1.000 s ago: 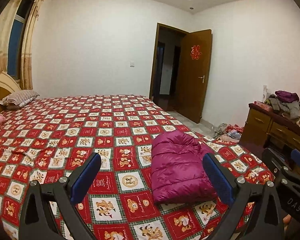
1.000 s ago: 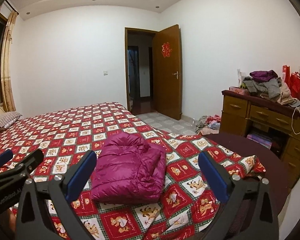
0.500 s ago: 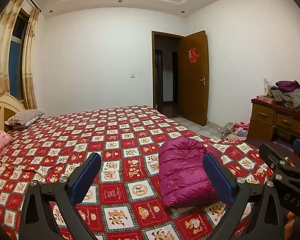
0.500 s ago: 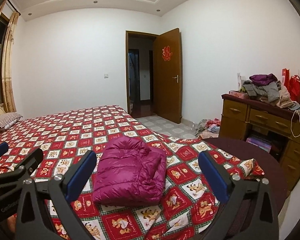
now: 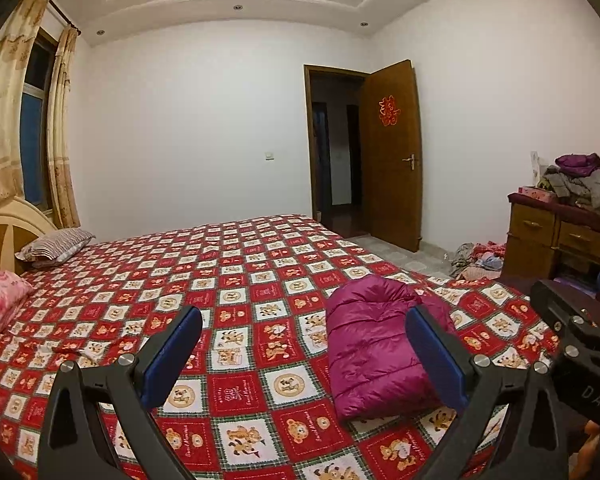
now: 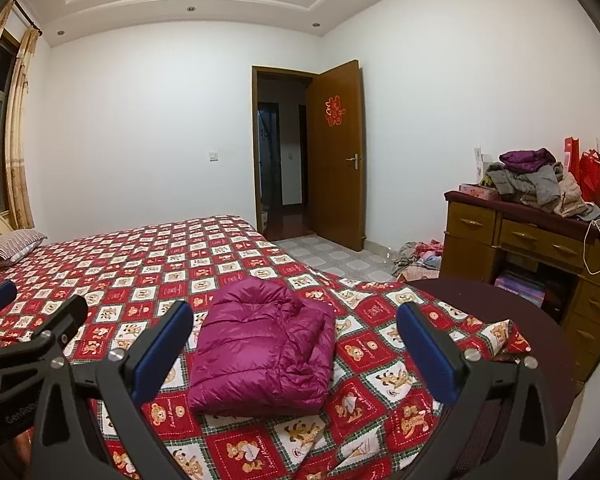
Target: Fold large clothes
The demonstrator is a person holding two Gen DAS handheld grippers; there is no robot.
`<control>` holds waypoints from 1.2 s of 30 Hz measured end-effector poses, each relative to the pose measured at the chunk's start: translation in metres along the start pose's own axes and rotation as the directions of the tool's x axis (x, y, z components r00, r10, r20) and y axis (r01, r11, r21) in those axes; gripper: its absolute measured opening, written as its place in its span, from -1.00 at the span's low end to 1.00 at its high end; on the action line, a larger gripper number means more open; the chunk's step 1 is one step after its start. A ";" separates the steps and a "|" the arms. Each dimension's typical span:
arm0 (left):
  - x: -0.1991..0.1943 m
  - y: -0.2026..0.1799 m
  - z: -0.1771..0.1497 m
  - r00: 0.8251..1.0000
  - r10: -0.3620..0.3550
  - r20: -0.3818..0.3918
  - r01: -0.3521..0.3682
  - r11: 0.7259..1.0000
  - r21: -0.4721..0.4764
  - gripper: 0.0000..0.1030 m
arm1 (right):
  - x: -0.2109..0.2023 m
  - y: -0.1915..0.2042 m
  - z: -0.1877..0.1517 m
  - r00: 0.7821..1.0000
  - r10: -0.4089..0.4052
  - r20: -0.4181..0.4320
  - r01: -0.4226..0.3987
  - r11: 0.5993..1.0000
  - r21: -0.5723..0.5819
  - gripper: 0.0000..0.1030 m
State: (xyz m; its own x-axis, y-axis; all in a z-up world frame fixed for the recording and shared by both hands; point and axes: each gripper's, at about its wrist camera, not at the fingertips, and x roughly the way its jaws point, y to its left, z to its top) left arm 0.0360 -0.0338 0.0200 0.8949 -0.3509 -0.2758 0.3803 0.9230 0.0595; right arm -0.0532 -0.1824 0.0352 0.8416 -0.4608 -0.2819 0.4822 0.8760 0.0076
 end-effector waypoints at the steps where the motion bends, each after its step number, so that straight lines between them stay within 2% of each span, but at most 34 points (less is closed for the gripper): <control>1: 0.001 -0.001 0.000 1.000 0.006 0.001 -0.006 1.000 0.005 0.98 | 0.001 -0.001 0.000 1.000 -0.002 0.001 0.002 1.000 0.000 1.00; 5: 0.004 -0.002 0.002 1.000 0.024 -0.004 -0.024 0.999 0.022 0.98 | 0.004 -0.003 0.001 1.000 -0.003 -0.005 0.003 1.000 0.004 1.00; 13: 0.006 -0.001 0.005 0.998 0.059 0.037 -0.060 0.998 0.028 0.98 | 0.008 -0.006 -0.001 1.000 -0.010 -0.003 0.010 1.000 0.009 1.00; 25: 0.015 0.005 0.008 1.000 -0.019 -0.006 0.019 1.000 -0.023 0.98 | 0.016 -0.013 -0.007 1.000 -0.007 -0.027 0.008 1.000 0.030 1.00; 29: 0.012 0.002 0.007 0.999 0.034 0.038 -0.034 0.999 0.003 0.98 | 0.019 -0.011 -0.009 0.999 -0.008 -0.041 0.009 1.000 0.021 1.00; 36: 0.025 0.006 0.005 1.000 0.021 -0.020 -0.021 1.000 -0.021 0.98 | 0.025 -0.001 -0.014 0.997 -0.002 -0.071 0.003 1.000 0.018 1.00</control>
State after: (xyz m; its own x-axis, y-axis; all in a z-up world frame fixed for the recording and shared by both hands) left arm 0.0623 -0.0378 0.0184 0.8978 -0.3283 -0.2935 0.3562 0.9333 0.0457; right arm -0.0364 -0.1930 0.0143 0.8210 -0.4513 -0.3497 0.4894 0.8718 0.0240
